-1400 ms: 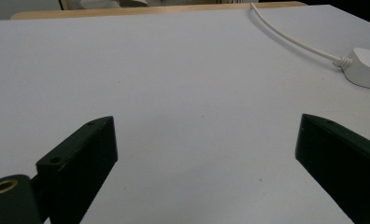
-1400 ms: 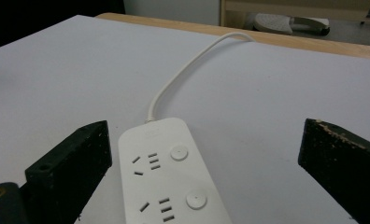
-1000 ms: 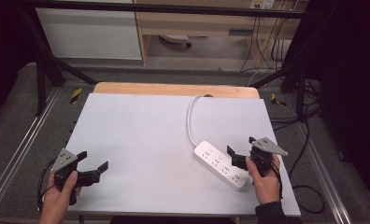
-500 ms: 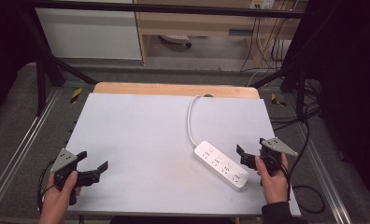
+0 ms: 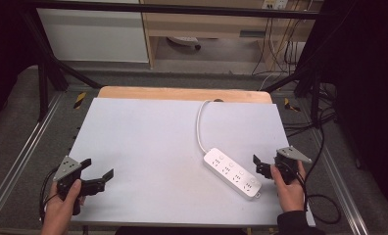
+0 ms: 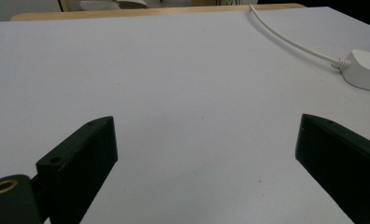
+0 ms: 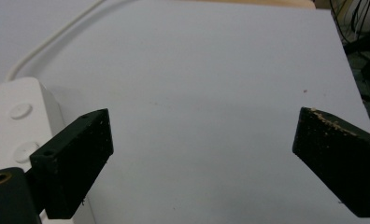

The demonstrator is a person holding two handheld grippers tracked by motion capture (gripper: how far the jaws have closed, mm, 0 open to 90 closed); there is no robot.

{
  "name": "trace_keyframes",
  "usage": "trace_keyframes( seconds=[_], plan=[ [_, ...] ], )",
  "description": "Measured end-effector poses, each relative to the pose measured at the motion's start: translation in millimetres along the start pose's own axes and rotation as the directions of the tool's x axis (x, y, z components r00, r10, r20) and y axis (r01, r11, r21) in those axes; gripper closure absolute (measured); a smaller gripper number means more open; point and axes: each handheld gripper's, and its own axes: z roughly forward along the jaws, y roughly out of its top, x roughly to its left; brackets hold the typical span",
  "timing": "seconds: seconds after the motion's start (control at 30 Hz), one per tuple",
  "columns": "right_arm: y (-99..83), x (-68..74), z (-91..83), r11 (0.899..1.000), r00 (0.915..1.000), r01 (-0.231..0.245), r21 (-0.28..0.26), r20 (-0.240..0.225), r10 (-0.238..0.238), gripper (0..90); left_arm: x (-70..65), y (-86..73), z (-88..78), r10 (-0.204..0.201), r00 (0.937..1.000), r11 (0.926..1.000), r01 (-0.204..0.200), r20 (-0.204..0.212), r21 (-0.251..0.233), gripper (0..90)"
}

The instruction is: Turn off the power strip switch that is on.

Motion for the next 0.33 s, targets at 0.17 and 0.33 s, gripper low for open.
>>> trace_keyframes(
  seconds=[0.17, 0.33],
  plan=[
    [-6.8, -1.7, 8.3, 0.998, 0.9999, 0.006, 0.068, 0.009, -0.007, 6.0, -0.1, 0.0, 0.2, 0.001, 1.0000, 1.0000, -0.001, 0.000, 0.001, 5.6],
    [-12.0, -3.3, 17.3, 0.992, 0.9995, 0.027, 0.122, 0.011, -0.029, 6.6, -0.4, 0.0, 0.2, 0.001, 1.0000, 1.0000, -0.001, 0.001, 0.002, 5.6]
  ],
)
